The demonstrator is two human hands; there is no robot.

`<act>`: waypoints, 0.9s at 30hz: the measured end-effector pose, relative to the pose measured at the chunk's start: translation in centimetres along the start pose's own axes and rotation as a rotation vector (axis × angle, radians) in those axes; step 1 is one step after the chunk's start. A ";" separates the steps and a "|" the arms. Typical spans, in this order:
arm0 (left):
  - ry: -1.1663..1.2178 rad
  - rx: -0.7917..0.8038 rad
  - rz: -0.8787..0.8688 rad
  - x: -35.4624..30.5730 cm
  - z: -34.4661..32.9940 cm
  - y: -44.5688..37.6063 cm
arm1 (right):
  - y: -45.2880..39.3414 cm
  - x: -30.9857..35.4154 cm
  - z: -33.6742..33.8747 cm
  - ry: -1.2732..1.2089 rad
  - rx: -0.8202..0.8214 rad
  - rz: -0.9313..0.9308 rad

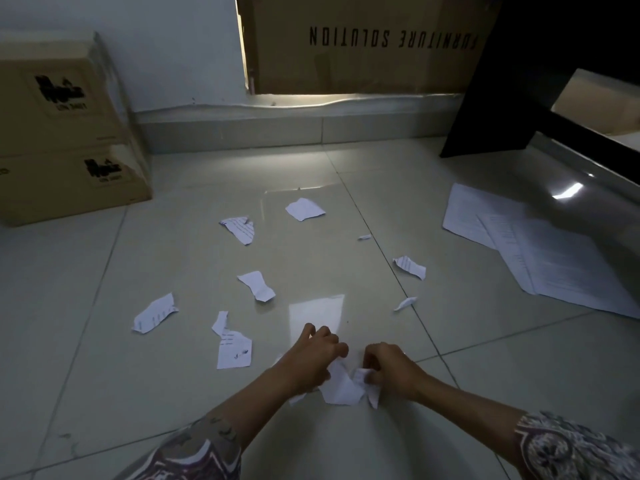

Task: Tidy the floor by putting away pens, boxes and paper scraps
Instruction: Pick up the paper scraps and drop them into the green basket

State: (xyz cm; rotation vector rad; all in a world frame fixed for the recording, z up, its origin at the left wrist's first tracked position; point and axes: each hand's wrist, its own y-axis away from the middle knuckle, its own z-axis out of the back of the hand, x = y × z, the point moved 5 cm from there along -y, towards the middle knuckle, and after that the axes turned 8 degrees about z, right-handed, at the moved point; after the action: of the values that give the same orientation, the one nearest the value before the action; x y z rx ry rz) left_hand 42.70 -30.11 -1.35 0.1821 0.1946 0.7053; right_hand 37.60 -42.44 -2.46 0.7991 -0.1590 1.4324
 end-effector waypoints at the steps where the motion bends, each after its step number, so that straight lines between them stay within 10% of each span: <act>1: 0.015 -0.005 -0.001 0.0 0.1 -0.1 | 0.1 -0.3 0.6 -0.027 -0.019 -0.012; 11: 0.608 0.214 0.054 3.6 2.0 1.7 | 1.0 -2.8 4.6 -0.275 -0.195 -0.130; 27: 0.094 0.200 0.153 6.5 -2.1 3.1 | -2.0 2.2 2.9 -0.384 -0.128 0.046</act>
State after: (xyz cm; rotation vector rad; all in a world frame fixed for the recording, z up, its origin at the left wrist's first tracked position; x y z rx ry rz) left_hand 45.10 -23.32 -3.43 0.3579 0.3445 0.8472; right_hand 40.88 -42.18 0.09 0.9624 -0.5608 1.2852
